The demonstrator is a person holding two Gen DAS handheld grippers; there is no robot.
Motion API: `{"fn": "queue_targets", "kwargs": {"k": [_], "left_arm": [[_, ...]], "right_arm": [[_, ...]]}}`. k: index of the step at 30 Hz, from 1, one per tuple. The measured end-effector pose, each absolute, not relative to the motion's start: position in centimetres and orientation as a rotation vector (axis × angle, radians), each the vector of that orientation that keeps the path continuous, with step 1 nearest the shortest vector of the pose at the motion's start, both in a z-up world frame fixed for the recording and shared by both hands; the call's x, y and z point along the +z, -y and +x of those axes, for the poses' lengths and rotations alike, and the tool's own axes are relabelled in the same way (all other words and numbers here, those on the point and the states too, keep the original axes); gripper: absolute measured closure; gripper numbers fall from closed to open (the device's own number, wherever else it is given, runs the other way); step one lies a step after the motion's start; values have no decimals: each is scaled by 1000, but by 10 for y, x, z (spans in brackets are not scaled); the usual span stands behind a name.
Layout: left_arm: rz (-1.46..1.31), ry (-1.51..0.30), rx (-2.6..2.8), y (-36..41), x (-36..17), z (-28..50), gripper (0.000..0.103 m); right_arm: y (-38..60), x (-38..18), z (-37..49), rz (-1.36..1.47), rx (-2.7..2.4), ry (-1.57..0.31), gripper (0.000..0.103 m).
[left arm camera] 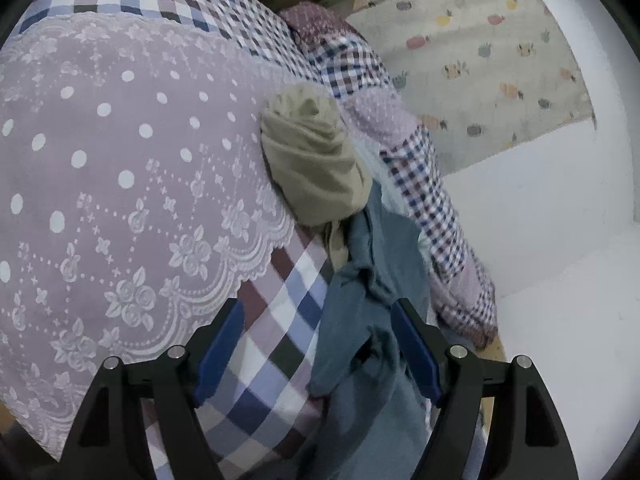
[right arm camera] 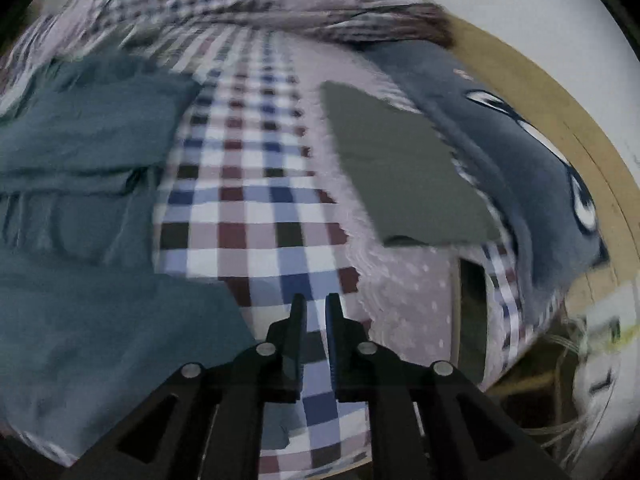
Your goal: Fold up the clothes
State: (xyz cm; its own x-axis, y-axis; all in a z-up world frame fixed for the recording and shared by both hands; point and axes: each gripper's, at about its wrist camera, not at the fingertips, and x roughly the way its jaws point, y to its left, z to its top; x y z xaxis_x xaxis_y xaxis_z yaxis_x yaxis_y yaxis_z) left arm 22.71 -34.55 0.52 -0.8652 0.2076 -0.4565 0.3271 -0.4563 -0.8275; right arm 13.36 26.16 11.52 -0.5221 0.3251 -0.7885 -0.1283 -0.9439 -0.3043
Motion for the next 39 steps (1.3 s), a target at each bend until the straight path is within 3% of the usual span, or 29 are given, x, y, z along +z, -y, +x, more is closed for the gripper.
{"fn": "queue_targets", "kwargs": {"k": [2, 3, 4, 7, 11, 15, 18, 20, 25, 27, 28, 32, 39], "left_arm": [[842, -1567, -2515, 342, 4, 229, 24], [869, -1554, -2522, 340, 3, 230, 24], [900, -1558, -2523, 336, 1, 234, 24], [988, -1555, -2523, 323, -6, 247, 24], [1099, -1449, -2536, 302, -10, 259, 25], [1164, -1410, -2525, 289, -14, 264, 26], [1211, -1381, -2515, 279, -17, 267, 39], [1243, -1361, -2508, 272, -19, 270, 57], [1276, -1347, -2502, 262, -23, 271, 70], [1283, -1343, -2498, 263, -23, 272, 85], [1278, -1348, -2487, 264, -24, 276, 97], [1200, -1416, -2489, 270, -16, 293, 101], [956, -1606, -2634, 263, 19, 348, 102]], "right_arm": [[-252, 120, 154, -1300, 2629, 239, 77], [-244, 121, 166, -1275, 2706, 205, 64], [-234, 120, 177, -1254, 2783, 179, 57], [-201, 112, 209, -1184, 2967, 174, 55], [-159, 98, 227, -1210, 3079, 331, 54], [-143, 97, 234, -1206, 3171, 301, 52], [-139, 92, 234, -1236, 3193, 254, 51], [-135, 90, 235, -1260, 3201, 239, 51], [-128, 94, 240, -1268, 3256, 216, 51], [-122, 95, 243, -1273, 3282, 222, 51], [-117, 95, 245, -1277, 3294, 238, 50], [-93, 94, 257, -1268, 3353, 356, 50], [-27, 88, 310, -1068, 3500, 831, 49]]}}
